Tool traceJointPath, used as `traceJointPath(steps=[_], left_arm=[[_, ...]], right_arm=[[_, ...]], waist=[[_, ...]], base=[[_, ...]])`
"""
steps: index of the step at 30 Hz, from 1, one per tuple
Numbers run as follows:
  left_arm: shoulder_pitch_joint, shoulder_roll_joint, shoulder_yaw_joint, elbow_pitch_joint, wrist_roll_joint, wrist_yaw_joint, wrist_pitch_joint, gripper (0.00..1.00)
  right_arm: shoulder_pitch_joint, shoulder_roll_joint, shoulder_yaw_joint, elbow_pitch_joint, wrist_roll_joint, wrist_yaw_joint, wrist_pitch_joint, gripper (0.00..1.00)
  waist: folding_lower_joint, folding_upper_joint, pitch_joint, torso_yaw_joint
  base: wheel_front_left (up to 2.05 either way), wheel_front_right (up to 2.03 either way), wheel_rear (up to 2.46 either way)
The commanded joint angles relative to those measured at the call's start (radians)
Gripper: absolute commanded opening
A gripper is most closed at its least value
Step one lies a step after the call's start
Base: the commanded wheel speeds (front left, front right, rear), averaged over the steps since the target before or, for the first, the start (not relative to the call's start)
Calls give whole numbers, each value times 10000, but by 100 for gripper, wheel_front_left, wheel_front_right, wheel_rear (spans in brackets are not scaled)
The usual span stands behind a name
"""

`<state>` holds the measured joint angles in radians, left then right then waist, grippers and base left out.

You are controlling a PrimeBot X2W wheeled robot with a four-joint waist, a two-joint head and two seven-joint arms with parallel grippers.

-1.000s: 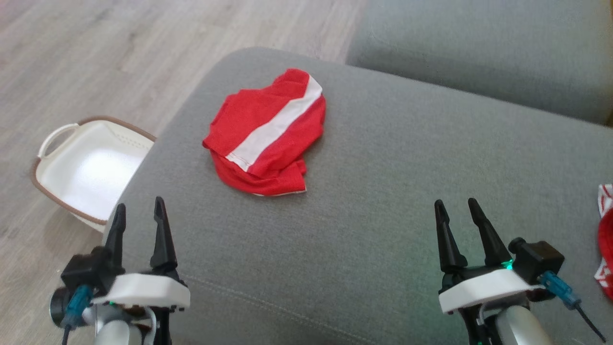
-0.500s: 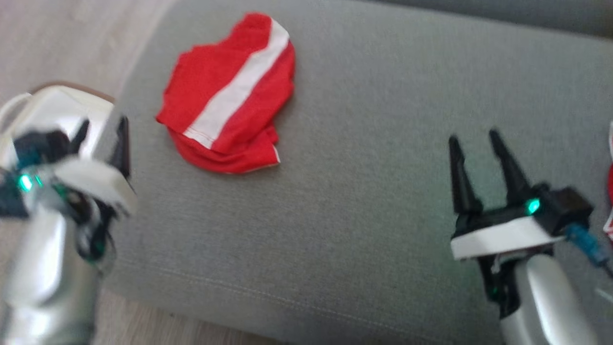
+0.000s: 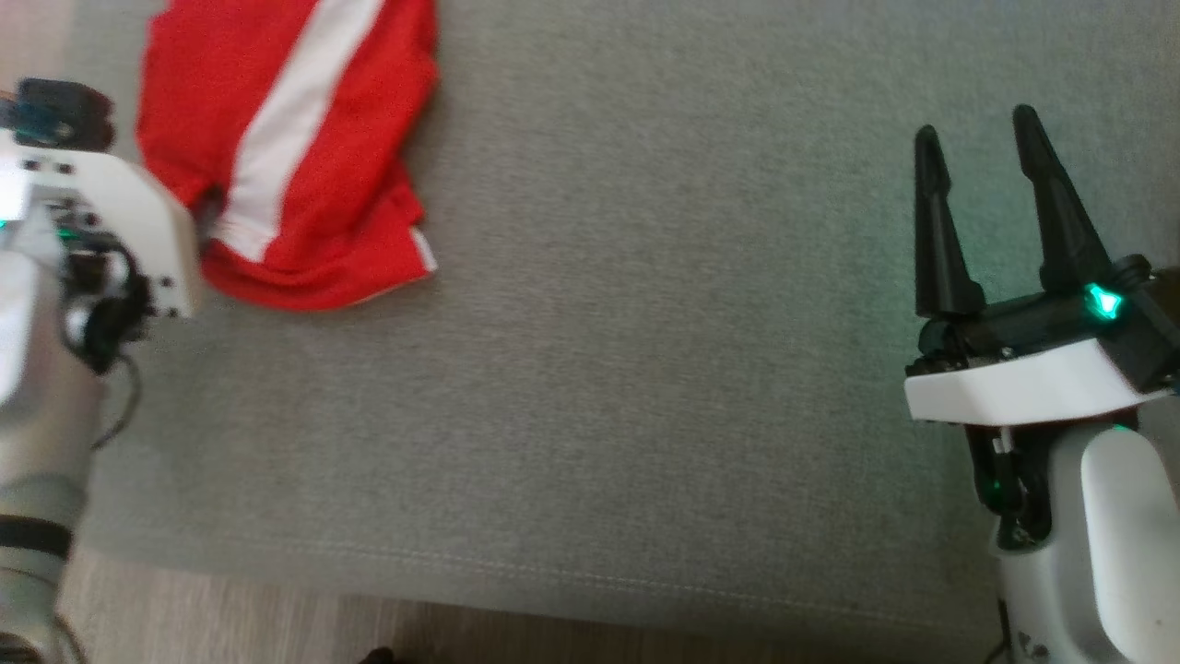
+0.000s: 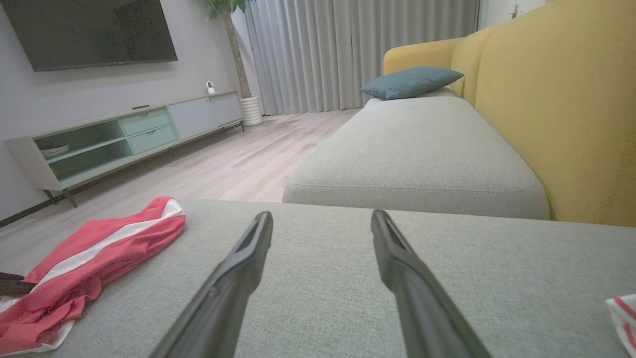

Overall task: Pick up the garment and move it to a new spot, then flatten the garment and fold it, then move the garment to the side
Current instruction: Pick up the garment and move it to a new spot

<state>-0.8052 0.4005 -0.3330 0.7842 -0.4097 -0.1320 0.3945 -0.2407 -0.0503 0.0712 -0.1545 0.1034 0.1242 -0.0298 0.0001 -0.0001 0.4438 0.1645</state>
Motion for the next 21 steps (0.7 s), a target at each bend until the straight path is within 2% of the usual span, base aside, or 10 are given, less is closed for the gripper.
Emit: traceJointPath(steps=[1, 6, 10, 11, 12, 16, 21], left_arm=[[-453, 789, 278, -120, -152, 17, 85, 100], [-1040, 1140, -253, 452, -959, 15, 634, 100], [-1263, 1204, -740, 858, -1330, 15, 900, 100], [-1275, 1200, -905, 899, -1456, 15, 1006, 80], [-1297, 1228, -1042, 915, -1576, 15, 1053, 0], [-1366, 1253, -1216, 890, -2220, 14, 705, 0], [-1464, 1105, -1042, 801, -2693, 14, -824, 0]], right_arm=[[-196, 1, 320, -462, -31, 65, 66, 100], [-209, 1, 234, -831, -58, 65, 165, 100], [-211, 1, 123, -921, -28, 65, 103, 100], [-212, 1, 106, -927, 0, 65, 72, 100], [-216, 1, 94, -930, 23, 65, 47, 100], [-202, 1, 39, -815, 99, 65, -69, 100], [-153, 1, -35, -426, 246, 65, -292, 100]], waist=[[-1, 1, 377, -374], [-1, 1, 685, -641], [-1, 1, 760, -748], [-1, 1, 744, -767], [-1, 1, 729, -779], [-1, 1, 499, -772], [-1, 1, -126, -726]], base=[[0, 0, 0], [0, 0, 0], [0, 0, 0], [0, 0, 0], [0, 0, 0], [0, 0, 0], [0, 0, 0]])
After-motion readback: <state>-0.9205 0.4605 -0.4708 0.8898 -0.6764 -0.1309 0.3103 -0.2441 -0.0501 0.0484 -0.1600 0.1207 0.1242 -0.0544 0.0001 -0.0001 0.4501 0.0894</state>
